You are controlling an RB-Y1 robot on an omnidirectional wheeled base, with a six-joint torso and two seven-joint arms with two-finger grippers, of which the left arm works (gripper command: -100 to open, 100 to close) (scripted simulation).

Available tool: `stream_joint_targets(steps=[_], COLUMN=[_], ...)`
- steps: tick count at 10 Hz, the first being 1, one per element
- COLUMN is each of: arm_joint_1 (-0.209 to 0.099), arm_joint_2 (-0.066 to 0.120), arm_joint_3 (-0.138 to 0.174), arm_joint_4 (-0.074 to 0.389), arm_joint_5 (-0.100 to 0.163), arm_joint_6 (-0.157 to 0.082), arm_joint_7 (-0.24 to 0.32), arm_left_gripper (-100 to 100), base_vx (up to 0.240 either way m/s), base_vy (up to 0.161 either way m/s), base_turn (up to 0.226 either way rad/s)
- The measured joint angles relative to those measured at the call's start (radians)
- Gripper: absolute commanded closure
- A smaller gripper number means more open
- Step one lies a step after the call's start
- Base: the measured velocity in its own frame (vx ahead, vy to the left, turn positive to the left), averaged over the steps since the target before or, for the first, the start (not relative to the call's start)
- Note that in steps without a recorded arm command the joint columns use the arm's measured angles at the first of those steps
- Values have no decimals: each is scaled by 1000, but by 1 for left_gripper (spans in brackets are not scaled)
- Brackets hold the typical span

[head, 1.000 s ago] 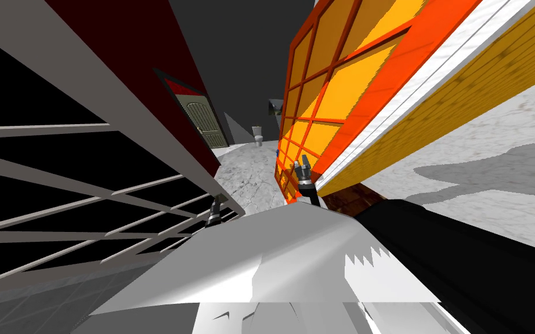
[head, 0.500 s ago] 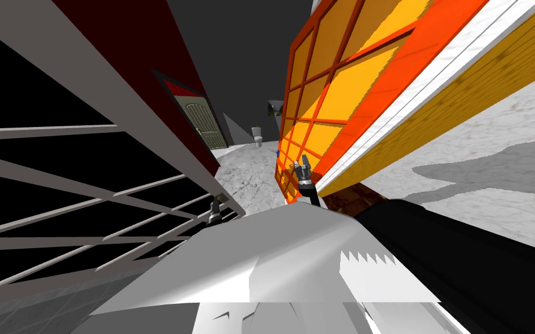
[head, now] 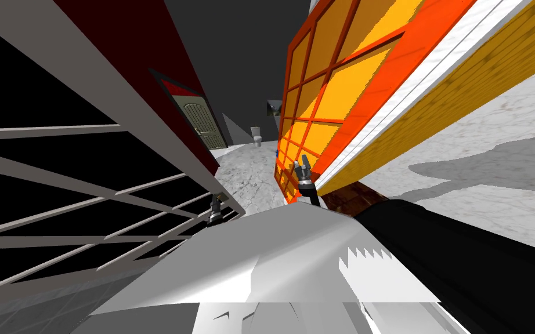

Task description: Push the door open

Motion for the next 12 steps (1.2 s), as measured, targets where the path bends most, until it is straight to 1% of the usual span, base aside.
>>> stream_joint_targets(steps=[3,8,12], arm_joint_1=[5,6,7], arm_joint_2=[-12,-27,-44], arm_joint_3=[3,8,13], arm_joint_4=[-17,-31,-50], arm_joint_5=[14,33,53], arm_joint_6=[13,25,40], arm_joint_7=[86,204,308], arm_left_gripper=[-100,-100,-100], base_vx=[-37,-34,-37], base_vy=[7,6,7], base_turn=[-20,-25,-23])
